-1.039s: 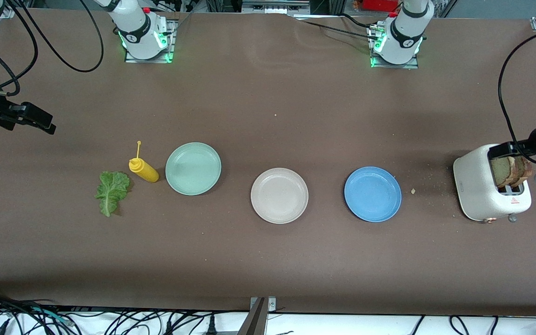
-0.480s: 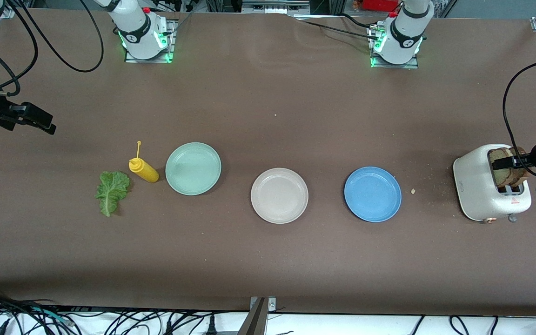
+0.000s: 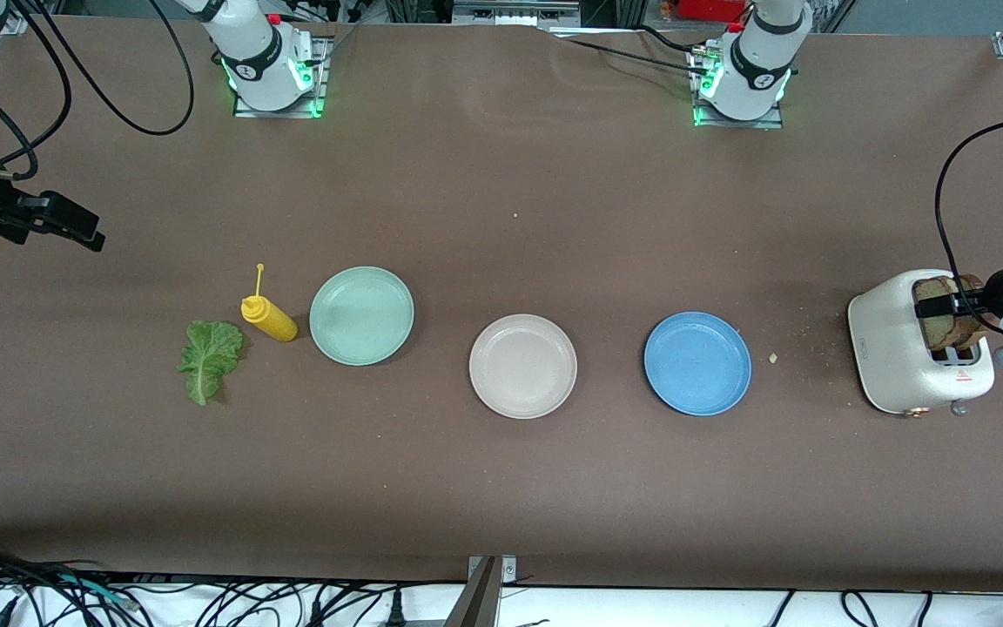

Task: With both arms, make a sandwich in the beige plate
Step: 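Reach the left gripper down to the bread slice in the toaster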

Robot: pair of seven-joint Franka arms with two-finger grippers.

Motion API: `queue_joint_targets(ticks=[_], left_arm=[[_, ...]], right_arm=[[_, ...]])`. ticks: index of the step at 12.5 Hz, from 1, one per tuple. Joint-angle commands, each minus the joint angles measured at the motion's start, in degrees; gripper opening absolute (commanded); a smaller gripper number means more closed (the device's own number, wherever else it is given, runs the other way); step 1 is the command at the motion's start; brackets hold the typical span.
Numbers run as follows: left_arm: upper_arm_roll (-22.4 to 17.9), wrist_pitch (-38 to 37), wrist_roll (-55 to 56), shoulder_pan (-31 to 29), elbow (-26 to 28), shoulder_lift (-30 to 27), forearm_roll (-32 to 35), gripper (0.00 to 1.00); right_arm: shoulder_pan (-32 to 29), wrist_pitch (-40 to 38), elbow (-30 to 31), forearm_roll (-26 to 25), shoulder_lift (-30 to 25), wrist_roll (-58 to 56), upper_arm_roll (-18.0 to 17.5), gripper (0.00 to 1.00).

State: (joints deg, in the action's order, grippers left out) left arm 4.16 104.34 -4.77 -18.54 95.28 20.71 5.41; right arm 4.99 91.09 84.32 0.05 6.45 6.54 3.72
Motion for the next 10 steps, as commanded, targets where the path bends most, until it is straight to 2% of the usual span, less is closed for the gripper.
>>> queue_joint_targets(ticks=[1,3,4,5,7,8,9,10], left_arm=[[0.67,0.69,-0.59,-0.62,1.49,-0.58,0.30,1.00],[0.67,0.69,-0.68,-0.62,1.58,-0.41,0.47,0.96],[0.67,0.69,-0.85,-0.62,1.49,0.12,1.26,0.84],[0.67,0.69,-0.85,-0.71,1.58,0.30,1.26,0.66],[0.67,0.60,-1.37,-0.62,1.93,0.30,2.22,0.17],[0.67,0.60,-2.68,-0.36,1.84,0.30,4.32,0.07],[0.76,0.60,-3.31,-0.18,1.84,0.21,5.39,0.00],[0.76,0.60,-3.75,-0.18,1.84,0.21,5.57,0.00]], right_arm=[[0.20,0.23,0.05,0.56,0.15,-0.13,0.15,1.00],[0.20,0.23,0.05,0.56,0.15,-0.13,0.15,1.00],[0.20,0.23,0.05,0.56,0.15,-0.13,0.15,1.00],[0.20,0.23,0.05,0.56,0.15,-0.13,0.15,1.00],[0.20,0.23,0.05,0.56,0.15,-0.13,0.15,1.00],[0.20,0.23,0.05,0.56,0.15,-0.13,0.15,1.00],[0.20,0.23,0.05,0.56,0.15,-0.13,0.15,1.00],[0.20,0.23,0.05,0.56,0.15,-0.13,0.15,1.00]])
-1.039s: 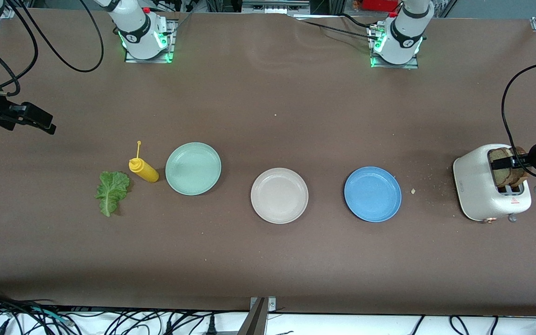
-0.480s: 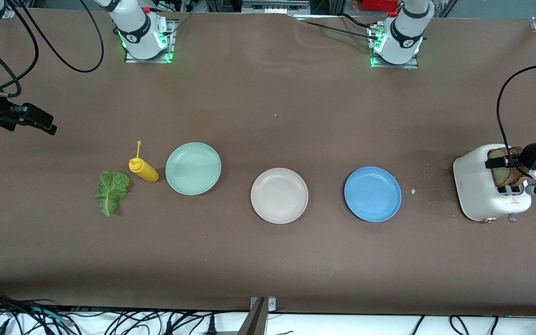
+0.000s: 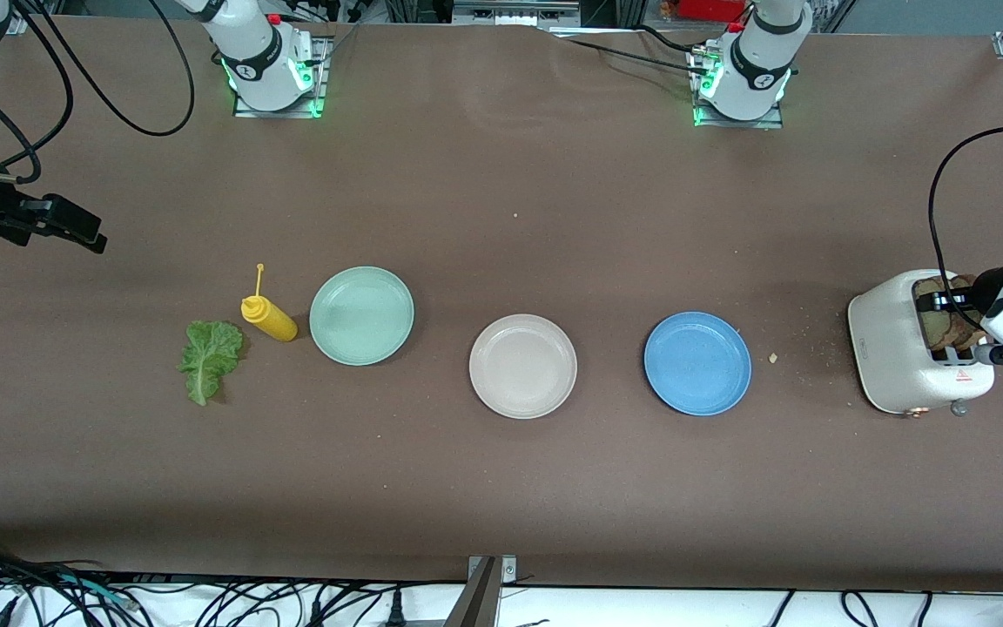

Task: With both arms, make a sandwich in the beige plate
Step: 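Grasp the bread slice with the left gripper and lift it out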

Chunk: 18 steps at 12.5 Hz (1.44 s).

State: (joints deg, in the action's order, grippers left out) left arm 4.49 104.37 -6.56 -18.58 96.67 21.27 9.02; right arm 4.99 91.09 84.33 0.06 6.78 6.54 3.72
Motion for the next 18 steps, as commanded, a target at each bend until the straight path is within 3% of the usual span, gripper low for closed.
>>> queue_joint_targets(ticks=[1,9,12,18], left_arm=[[0.43,0.48,-3.71,-0.14,0.28,-0.35,2.58,0.00],[1.13,-1.71,-5.31,1.70,-0.86,-3.42,2.67,0.00],[1.22,-2.94,-4.61,4.59,-1.39,-5.88,4.15,0.00],[1.92,-10.32,0.57,13.99,-8.68,-5.98,5.22,0.00]], right_arm=[[0.19,0.32,0.05,0.56,-0.18,-0.13,0.15,1.00],[0.19,0.85,0.05,0.73,-0.10,-0.13,0.15,1.00],[0.19,0.85,0.05,0.82,-0.10,-0.13,0.15,1.00],[0.19,0.93,0.05,0.82,0.16,-0.04,0.15,1.00]])
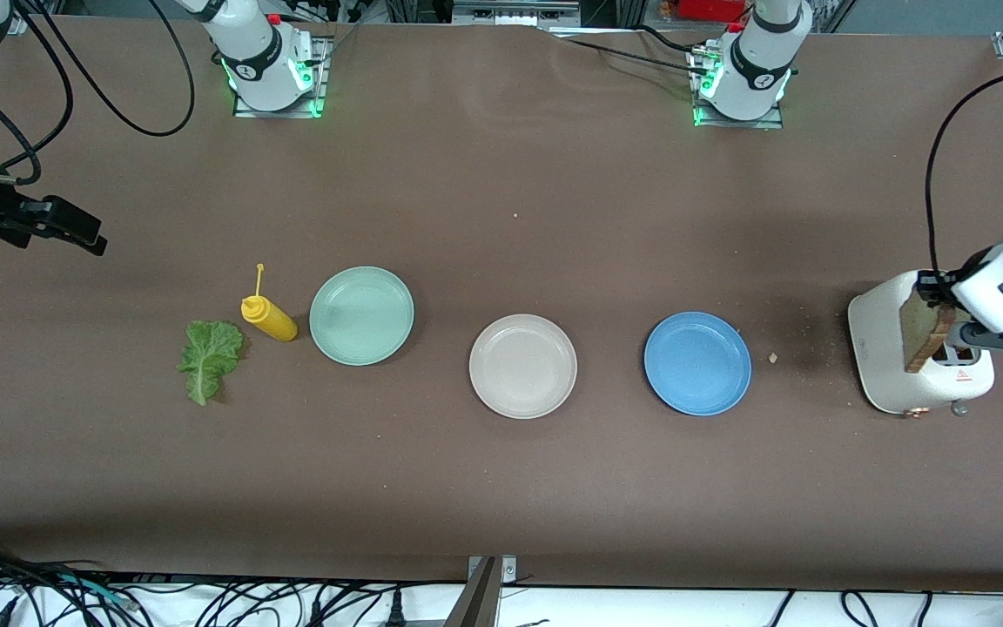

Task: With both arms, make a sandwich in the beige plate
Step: 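Grasp the bread slice with the left gripper and lift it out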

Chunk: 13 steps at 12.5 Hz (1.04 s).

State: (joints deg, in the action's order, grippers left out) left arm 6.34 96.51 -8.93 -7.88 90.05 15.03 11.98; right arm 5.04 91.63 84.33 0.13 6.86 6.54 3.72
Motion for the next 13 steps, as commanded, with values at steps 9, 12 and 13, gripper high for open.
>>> queue_joint_targets(ticks=[9,12,13], left_arm=[[9.13,-2.83,13.47,15.24,-4.09,5.88,-8.01,0.00],[9.13,1.99,18.16,17.80,-6.03,10.36,-12.50,0.00],[9.13,4.45,18.25,17.90,-6.20,11.76,-13.99,0.00]], right_arm=[[0.15,0.48,0.05,0.75,0.17,-0.13,0.06,1.00],[0.15,0.48,0.05,0.75,0.34,-0.39,0.15,1.00],[0.15,0.48,0.05,0.75,0.43,-0.57,0.15,1.00]])
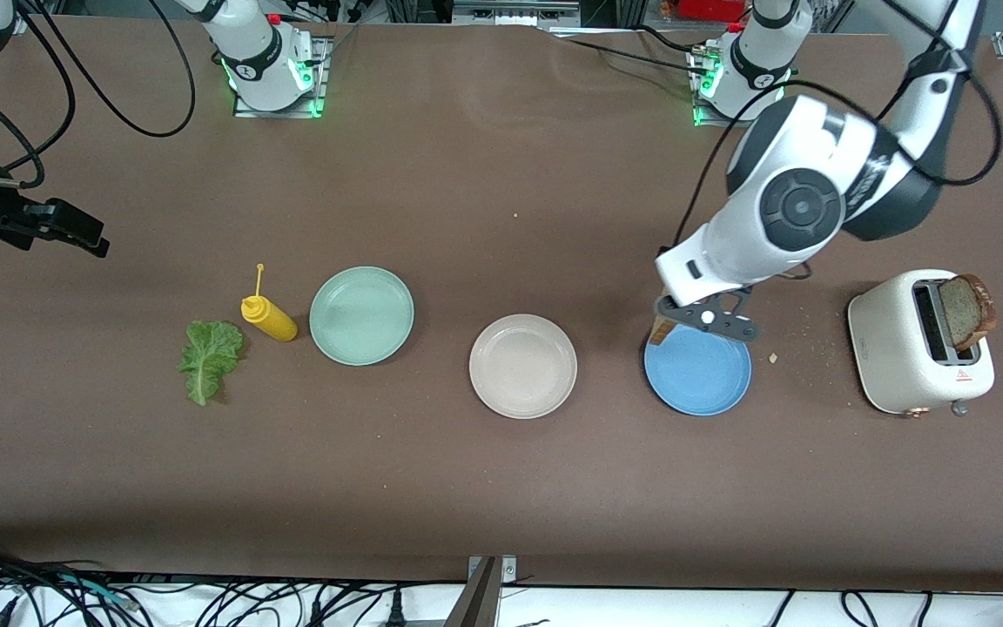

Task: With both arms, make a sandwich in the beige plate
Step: 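Carry the bread with the left gripper and lower it onto the beige plate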

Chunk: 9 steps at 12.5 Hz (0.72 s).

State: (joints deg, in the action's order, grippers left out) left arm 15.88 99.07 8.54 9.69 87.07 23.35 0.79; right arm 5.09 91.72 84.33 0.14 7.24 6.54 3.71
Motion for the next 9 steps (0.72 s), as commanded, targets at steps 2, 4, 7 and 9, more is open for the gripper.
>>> queue_joint_targets(ticks=[2,4,7,9], left_arm=[[-0.41,7.69,0.69,0.15,-3.31,6.07,-11.38,0.00],[-0.50,12.27,-0.01,-0.38,-3.31,8.45,-21.75,0.00],[-0.67,16.59,-0.28,-0.82,-5.23,12.49,-32.75,0.00],[-0.67,16.60,-3.15,-0.91,-6.55,15.13,-35.33,0.00]], right_arm=[[0.01,0.39,0.04,0.74,0.05,-0.74,0.15,1.00],[0.01,0.39,0.04,0.74,0.14,-0.74,0.15,1.00],[0.01,0.39,0.04,0.74,0.14,-0.74,0.15,1.00],[0.01,0.39,0.04,0.83,0.14,-0.74,0.15,1.00]])
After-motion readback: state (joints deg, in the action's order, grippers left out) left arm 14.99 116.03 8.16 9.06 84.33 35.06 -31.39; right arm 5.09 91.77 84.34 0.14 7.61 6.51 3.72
